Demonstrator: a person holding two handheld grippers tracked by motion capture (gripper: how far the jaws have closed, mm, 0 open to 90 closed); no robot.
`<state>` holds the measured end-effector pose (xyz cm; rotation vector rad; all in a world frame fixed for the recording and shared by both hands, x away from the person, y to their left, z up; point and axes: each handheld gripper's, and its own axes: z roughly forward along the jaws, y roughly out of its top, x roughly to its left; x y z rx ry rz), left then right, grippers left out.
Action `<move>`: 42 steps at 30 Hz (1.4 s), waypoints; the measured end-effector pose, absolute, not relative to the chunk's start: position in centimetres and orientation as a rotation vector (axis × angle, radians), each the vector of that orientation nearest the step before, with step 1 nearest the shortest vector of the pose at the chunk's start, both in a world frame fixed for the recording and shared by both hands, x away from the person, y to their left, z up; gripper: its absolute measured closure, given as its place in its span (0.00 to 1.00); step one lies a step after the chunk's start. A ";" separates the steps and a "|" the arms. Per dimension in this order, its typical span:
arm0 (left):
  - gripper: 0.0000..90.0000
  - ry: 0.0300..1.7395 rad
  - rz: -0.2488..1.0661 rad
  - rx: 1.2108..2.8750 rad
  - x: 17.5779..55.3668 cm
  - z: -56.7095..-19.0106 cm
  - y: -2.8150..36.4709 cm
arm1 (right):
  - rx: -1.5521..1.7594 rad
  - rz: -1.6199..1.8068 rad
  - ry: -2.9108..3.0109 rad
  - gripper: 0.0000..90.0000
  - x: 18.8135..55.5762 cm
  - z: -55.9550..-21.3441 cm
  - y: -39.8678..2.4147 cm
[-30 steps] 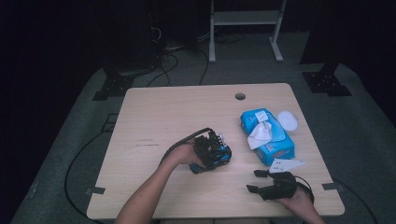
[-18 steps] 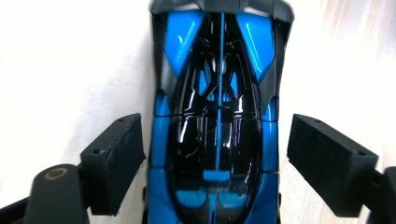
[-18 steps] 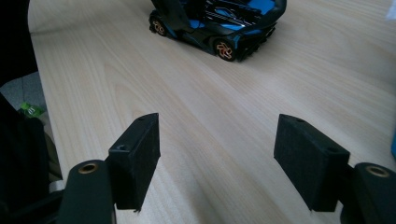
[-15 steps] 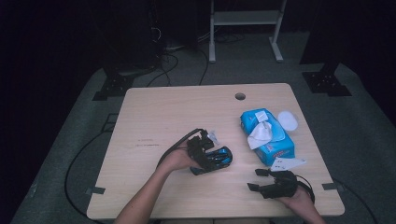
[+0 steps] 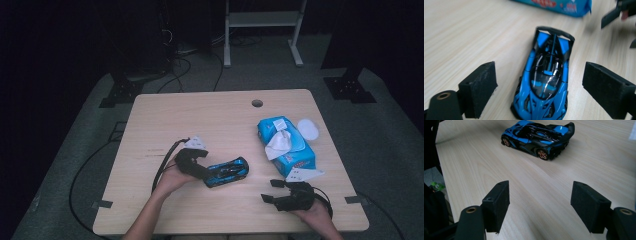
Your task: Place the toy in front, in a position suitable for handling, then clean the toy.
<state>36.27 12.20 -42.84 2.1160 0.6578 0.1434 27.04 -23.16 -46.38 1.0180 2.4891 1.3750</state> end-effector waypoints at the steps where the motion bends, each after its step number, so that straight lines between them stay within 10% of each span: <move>1: 0.11 0.675 0.151 2.076 36.0 -43.0 12.8 | 1.008 1.372 2.489 0.34 27.1 -46.3 -23.0; 22: 0.09 0.725 0.356 1.832 33.5 -44.5 16.6 | 0.969 1.344 2.212 0.38 34.3 -37.8 -24.7; 42: 0.09 0.705 0.366 1.911 33.2 -45.3 15.2 | 1.092 1.084 2.158 0.45 36.1 -42.2 -25.1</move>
